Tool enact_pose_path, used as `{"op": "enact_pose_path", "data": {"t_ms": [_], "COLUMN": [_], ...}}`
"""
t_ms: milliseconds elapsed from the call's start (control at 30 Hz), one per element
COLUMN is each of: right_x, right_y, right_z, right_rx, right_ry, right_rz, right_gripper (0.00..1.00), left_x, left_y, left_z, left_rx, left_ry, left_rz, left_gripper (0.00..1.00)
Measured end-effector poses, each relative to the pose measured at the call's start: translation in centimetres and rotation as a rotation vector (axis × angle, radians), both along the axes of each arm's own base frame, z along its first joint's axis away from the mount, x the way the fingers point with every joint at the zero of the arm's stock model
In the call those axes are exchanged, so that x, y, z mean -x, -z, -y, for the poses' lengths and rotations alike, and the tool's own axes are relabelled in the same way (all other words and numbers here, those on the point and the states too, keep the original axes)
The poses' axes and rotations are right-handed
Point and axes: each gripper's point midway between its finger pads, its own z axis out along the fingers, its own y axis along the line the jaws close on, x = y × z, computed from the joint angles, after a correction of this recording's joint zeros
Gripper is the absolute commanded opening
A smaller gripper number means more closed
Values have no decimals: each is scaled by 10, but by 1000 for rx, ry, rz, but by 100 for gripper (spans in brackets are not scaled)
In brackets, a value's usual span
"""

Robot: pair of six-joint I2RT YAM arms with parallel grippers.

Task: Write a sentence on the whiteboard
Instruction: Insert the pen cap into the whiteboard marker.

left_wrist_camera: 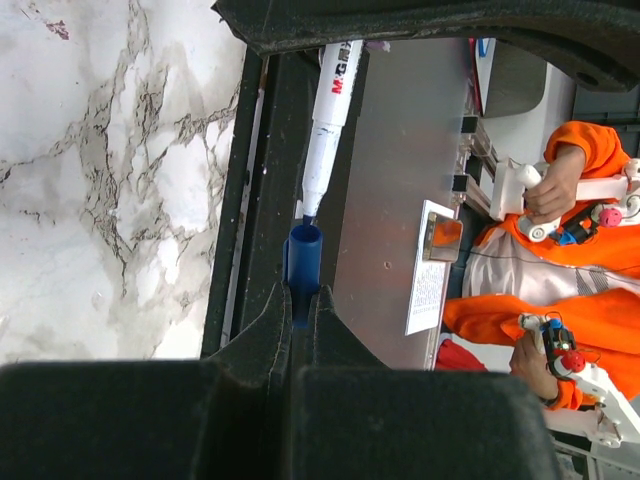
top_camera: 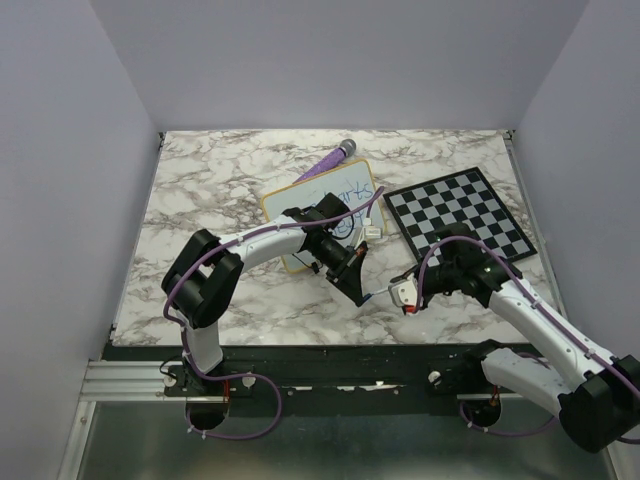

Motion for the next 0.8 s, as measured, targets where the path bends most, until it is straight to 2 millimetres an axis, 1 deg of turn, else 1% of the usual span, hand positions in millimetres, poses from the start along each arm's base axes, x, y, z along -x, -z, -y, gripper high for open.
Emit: {"op": "enact_pose_path", "data": {"t_ms": [133,800], "right_x": [2,8], "right_y": [4,3], "right_z": [0,-9], "right_rx": [3,-9], "right_ry": [-2,-44], "right_rz": [-8,-11], "right_gripper": [1,1], "left_x": [0,6], "left_y": [0,-1], "left_z": [0,-3], "left_rx": [0,-12], "left_ry": [0,25], "left_rz": [-1,-31], "left_gripper": [0,0]}}
